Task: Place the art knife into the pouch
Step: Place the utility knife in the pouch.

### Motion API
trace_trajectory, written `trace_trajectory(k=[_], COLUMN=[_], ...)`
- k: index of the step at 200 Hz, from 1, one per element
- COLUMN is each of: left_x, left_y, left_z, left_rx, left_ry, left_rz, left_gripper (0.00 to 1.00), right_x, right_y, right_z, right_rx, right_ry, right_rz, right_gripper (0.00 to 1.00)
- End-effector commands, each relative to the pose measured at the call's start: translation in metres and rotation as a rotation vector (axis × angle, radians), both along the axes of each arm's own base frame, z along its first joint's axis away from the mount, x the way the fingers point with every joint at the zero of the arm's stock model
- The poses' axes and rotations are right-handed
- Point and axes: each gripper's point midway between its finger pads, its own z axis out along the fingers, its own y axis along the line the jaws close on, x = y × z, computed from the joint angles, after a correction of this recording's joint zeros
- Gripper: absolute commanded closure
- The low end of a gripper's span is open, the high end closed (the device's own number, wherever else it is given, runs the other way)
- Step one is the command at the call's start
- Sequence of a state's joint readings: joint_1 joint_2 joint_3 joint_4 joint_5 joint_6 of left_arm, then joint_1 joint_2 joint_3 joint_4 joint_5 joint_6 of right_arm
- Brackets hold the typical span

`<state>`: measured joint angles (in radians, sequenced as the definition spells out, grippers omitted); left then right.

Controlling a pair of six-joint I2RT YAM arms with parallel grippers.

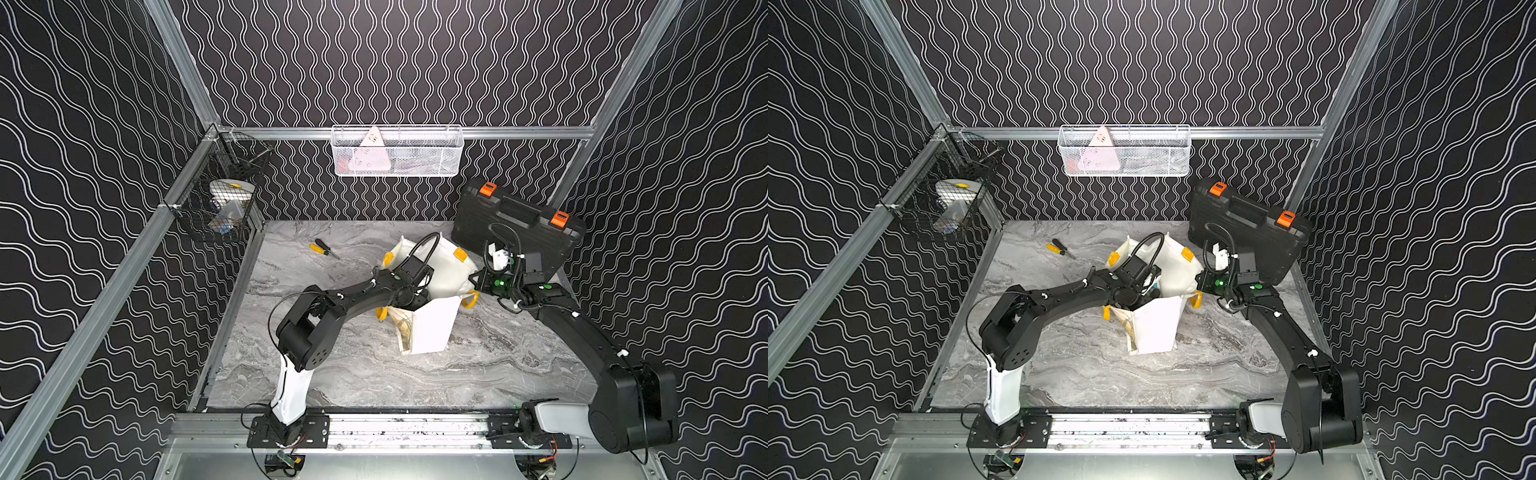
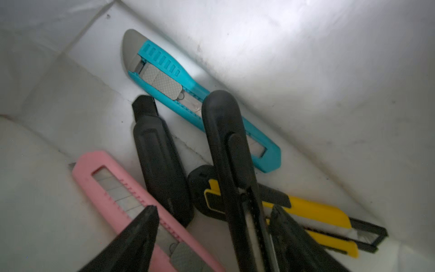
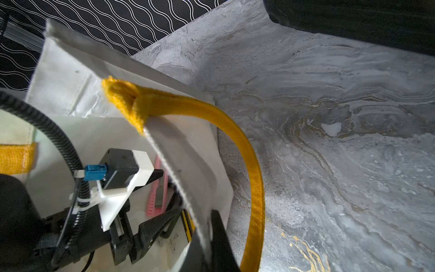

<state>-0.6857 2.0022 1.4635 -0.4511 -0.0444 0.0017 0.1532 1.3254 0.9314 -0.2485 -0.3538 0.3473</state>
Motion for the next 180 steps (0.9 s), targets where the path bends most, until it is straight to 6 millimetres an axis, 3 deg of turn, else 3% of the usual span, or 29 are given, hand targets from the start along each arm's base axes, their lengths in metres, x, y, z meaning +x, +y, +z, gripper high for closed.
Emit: trace_trajectory(k=[1, 67, 114, 180], left_x=[0.003, 0.012, 0.011, 0.010], left_y=[-0.010, -0.038, -0.044, -0.042], left_z=[0.013, 0.059, 0.097, 0.185], left_rx=[-0.061, -0.169, -0.222, -0.324], left_ry=[-0.019, -0.065, -0.119, -0.261], left_rz=[-0.014, -0.034, -0.041, -0.049], left_gripper=[0.19, 0.18, 0.18, 0.18], right_x=[0.006, 0.007, 0.007, 0.007], right_y=[-0.001, 0.002, 0.004, 0.005], right_z=[0.005, 0.005, 0.005, 0.005], right_rx=[-0.002, 0.011, 0.016, 0.020], right_ry=[-0.032, -0.030, -0.031, -0.031], right_rz=[-0.006, 0.005, 0.009, 0.012], right_gripper=[1.00, 1.00, 1.00, 1.00])
